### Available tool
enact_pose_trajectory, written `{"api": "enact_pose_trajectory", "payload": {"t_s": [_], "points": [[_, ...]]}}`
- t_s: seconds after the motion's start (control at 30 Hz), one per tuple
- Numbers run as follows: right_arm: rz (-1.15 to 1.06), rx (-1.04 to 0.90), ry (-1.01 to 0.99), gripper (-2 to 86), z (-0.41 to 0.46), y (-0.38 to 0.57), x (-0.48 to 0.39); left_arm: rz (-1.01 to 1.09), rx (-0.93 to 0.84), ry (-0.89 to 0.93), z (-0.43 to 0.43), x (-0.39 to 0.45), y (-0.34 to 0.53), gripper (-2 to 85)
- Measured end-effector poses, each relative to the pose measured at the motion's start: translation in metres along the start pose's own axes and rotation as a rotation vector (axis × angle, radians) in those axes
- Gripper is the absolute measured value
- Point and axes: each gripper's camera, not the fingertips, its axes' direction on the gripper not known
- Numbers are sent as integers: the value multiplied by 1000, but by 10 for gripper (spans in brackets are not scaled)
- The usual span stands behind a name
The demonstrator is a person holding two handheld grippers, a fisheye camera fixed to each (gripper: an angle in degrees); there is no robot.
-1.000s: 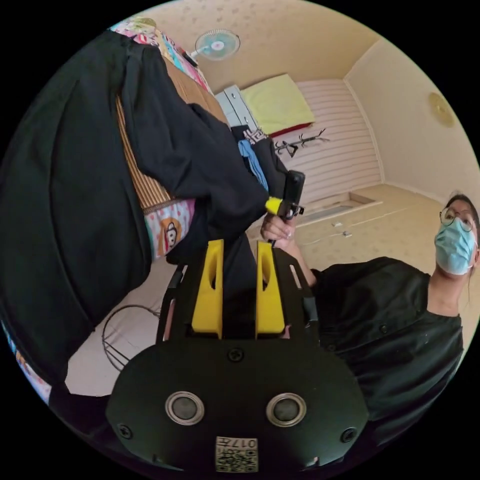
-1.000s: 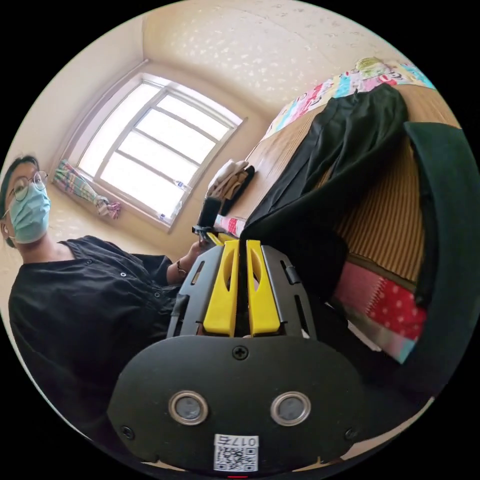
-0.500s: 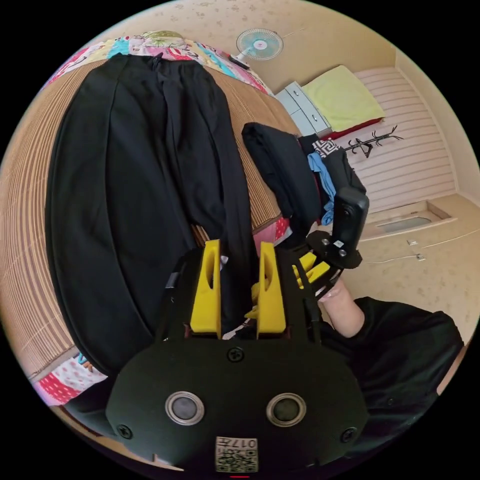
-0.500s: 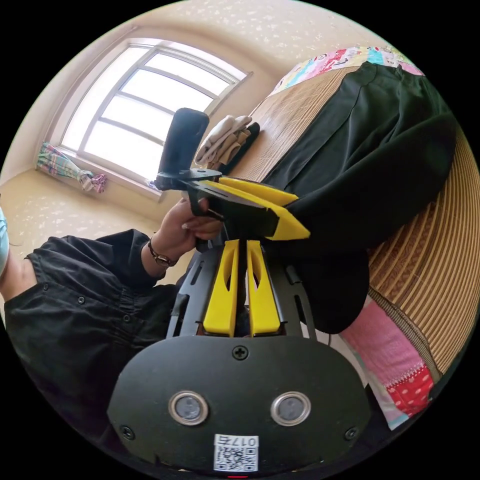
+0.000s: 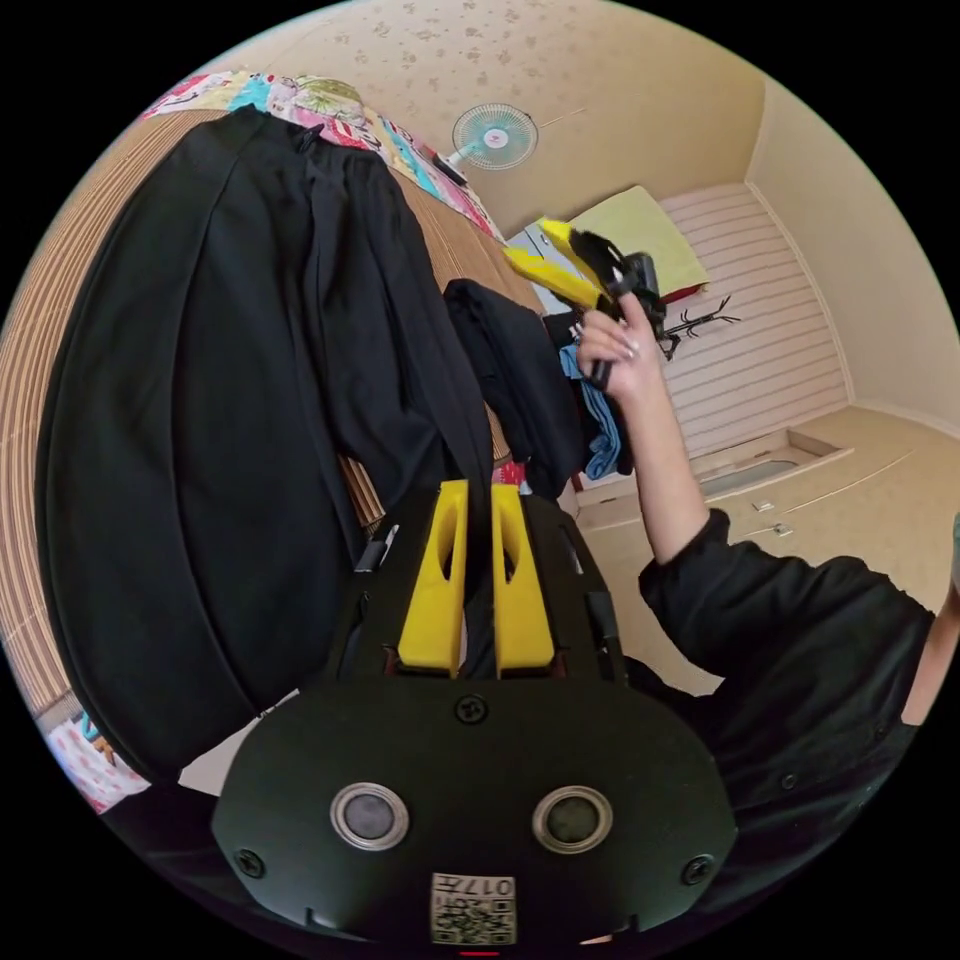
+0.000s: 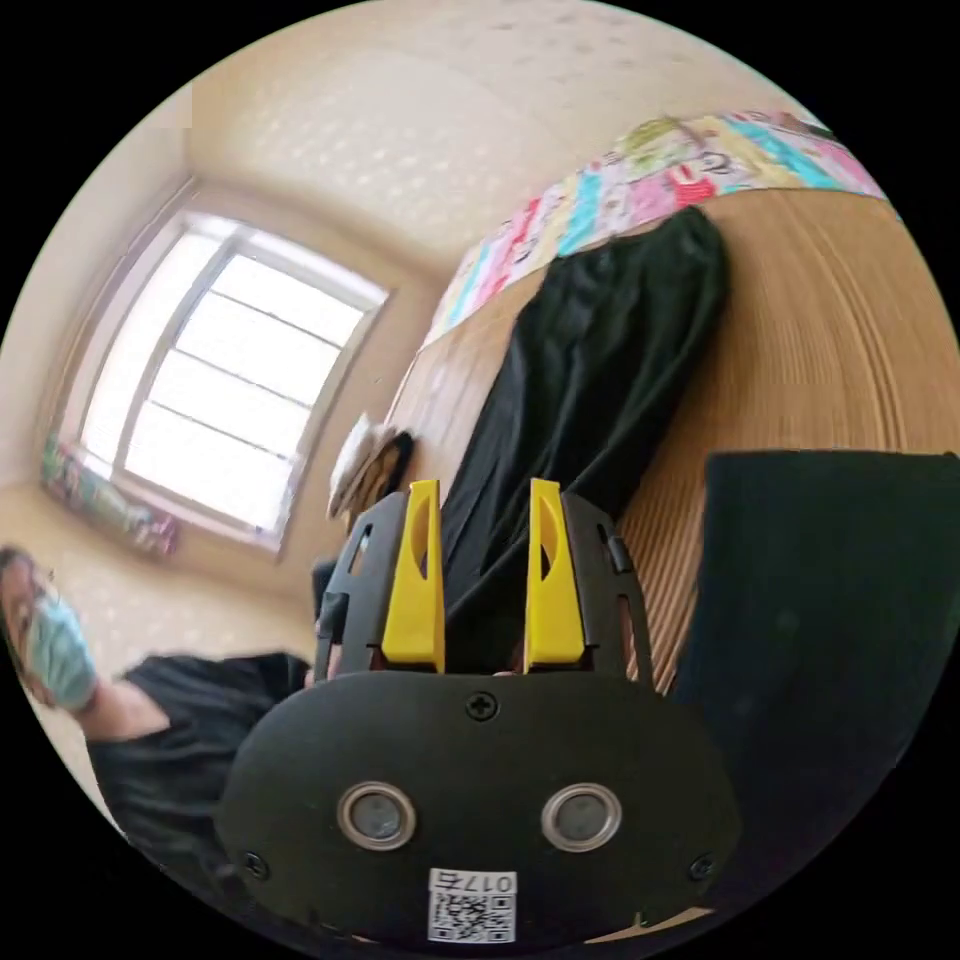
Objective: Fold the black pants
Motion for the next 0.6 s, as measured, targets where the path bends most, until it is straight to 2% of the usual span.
{"api": "enact_pose_trajectory", "payload": {"t_s": [0.07, 0.13, 0.27, 0.4, 0.53, 0.6], "points": [[196, 195, 40, 126, -7, -48, 52, -20, 2, 18, 0, -4, 0, 45], [311, 231, 62, 131, 5, -82, 92, -32, 5, 30, 0, -6, 2, 45], [445, 178, 318, 136, 49, -148, 152, -49, 18, 18, -3, -3, 4, 47], [426, 203, 330, 111, 75, -183, 175, -6, 0, -46, -1, 13, 3, 47], [380, 175, 407, 47, 100, -220, 173, -2, -36, -33, -2, 19, -2, 45], [349, 199, 517, 38, 108, -231, 149, -1, -29, -39, -9, 21, -2, 43]]}}
